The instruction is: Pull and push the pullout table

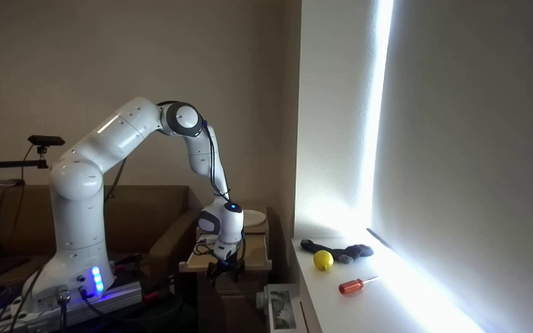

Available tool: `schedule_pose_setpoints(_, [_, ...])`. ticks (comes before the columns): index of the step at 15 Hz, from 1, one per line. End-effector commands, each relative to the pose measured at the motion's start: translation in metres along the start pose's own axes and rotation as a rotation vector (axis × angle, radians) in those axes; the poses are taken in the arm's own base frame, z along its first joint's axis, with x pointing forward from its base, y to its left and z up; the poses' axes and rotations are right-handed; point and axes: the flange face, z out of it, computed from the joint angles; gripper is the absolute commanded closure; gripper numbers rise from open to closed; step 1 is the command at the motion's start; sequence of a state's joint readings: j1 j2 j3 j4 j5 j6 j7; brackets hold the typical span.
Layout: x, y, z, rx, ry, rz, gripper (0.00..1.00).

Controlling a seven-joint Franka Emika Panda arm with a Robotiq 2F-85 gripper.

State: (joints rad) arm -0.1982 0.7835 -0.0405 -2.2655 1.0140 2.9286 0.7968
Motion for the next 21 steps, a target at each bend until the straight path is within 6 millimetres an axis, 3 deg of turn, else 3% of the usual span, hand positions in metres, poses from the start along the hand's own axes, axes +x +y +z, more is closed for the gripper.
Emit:
schedule_pose_setpoints(1, [-0.017, -0.020, 0.007, 0.099, -0.030, 0.017, 0.00])
schedule_pose_setpoints(5, [-0.047, -0.042, 0.000, 0.216, -0.048, -0.014, 0.00])
schedule_pose_setpoints(9, [-0.092, -0.055, -0.004, 0.279, -0.076, -0.096, 0.00])
schedule_pose_setpoints(16, [-0.168, -0.063, 0.001, 0.342, -0.120, -0.225, 0.00])
schedule_pose_setpoints(21, [-0.224, -0.063, -0.016, 0.385, -0.226, -0.302, 0.00])
